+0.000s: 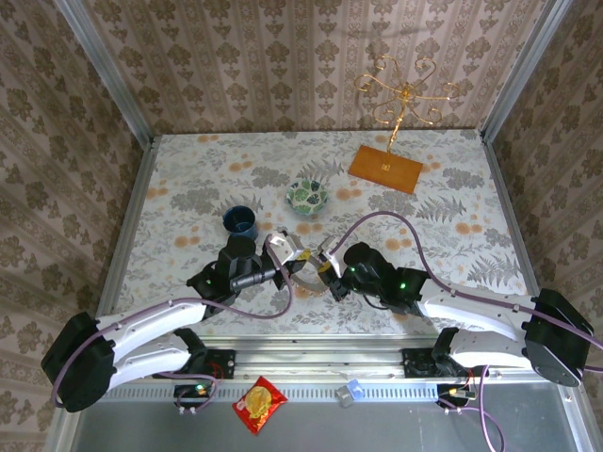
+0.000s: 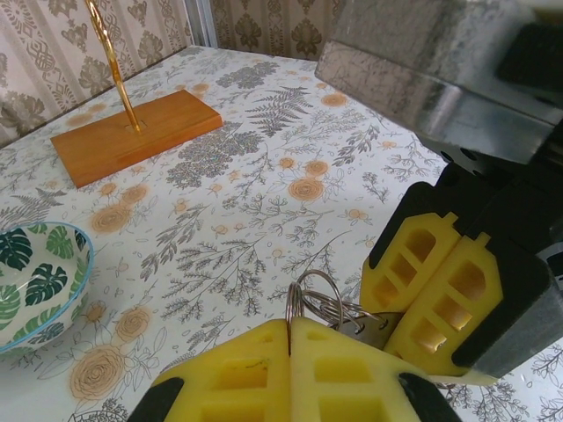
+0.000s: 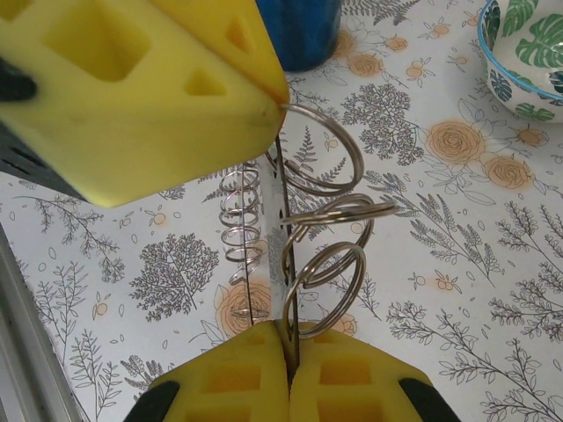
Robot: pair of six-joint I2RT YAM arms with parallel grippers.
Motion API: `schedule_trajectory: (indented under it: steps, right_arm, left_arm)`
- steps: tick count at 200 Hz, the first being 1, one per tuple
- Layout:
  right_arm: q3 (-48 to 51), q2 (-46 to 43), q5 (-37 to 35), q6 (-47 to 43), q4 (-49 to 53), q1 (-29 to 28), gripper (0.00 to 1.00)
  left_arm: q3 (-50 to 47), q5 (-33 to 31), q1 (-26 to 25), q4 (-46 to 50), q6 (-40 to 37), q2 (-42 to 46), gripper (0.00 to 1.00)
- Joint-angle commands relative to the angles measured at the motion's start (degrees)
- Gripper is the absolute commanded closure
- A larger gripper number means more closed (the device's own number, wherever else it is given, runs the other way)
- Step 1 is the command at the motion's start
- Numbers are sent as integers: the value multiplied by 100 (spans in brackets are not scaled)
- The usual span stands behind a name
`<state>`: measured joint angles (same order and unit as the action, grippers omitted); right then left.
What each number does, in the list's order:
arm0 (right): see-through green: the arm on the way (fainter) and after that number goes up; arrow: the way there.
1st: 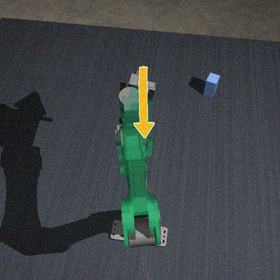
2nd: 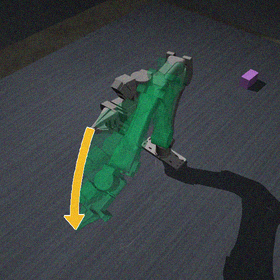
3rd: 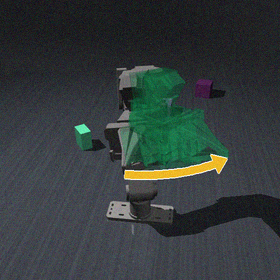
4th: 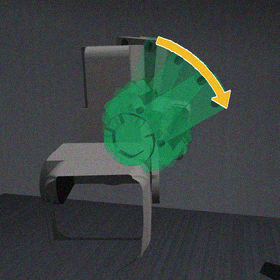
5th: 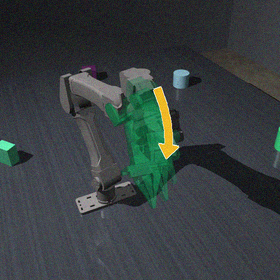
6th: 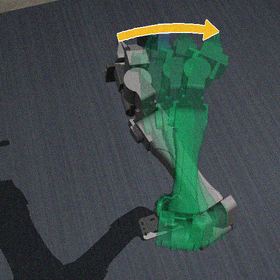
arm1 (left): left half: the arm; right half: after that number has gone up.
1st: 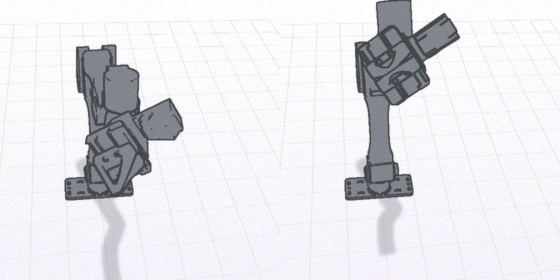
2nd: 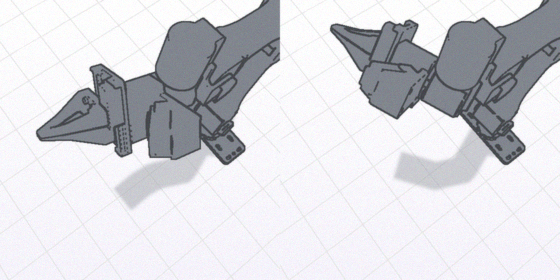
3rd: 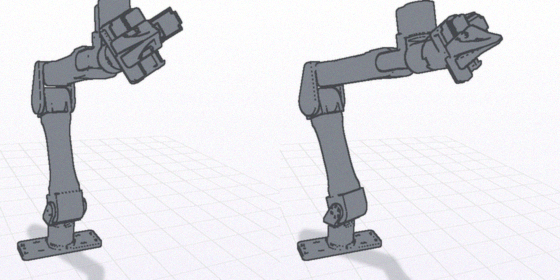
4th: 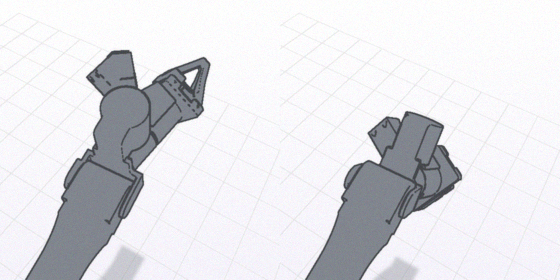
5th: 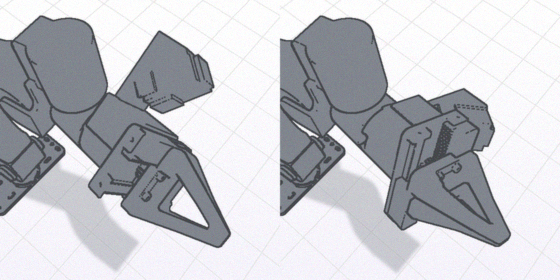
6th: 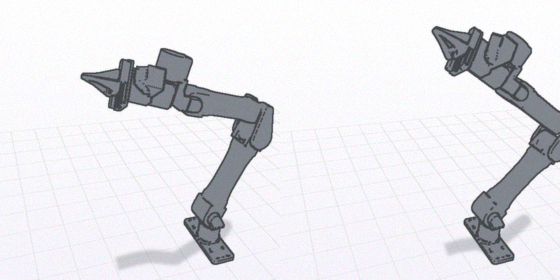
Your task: Put the keys on the keyring
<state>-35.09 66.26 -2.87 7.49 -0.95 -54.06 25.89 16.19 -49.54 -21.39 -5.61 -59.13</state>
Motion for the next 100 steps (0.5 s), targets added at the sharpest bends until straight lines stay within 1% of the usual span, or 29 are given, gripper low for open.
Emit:
schedule_trajectory:
  steps: [1, 22, 37, 46, 63, 70, 87, 100]
  right_arm:
    - [-237, -62, -78, -2, -142, -43, 100]
    - [-183, 13, 229, -178, -216, -52, 100]
    - [-166, 32, 370, -266, -209, -59, 86]
    - [-145, -17, 373, -327, -195, -58, 75]
    - [-60, -275, 367, -526, -145, -46, 62]
    - [-31, -419, 390, -625, -85, -19, 58]
    - [9, -842, 680, -913, 207, 145, 53]
    - [24, -1183, 998, -1136, 481, 382, 52]
  left_arm:
    - [-130, -102, -50, 60, -140, 7, 100]
    - [-120, -99, -56, -79, -213, -43, 100]
    - [-101, -42, -55, -195, -273, -104, 100]
    - [-91, 3, -49, -235, -328, -133, 100]
    - [-93, 99, -32, -295, -445, -165, 100]
    - [-93, 172, -9, -311, -474, -162, 100]
    - [-101, 399, 61, -350, -535, -126, 100]
    - [-127, 599, 132, -429, -555, -82, 100]
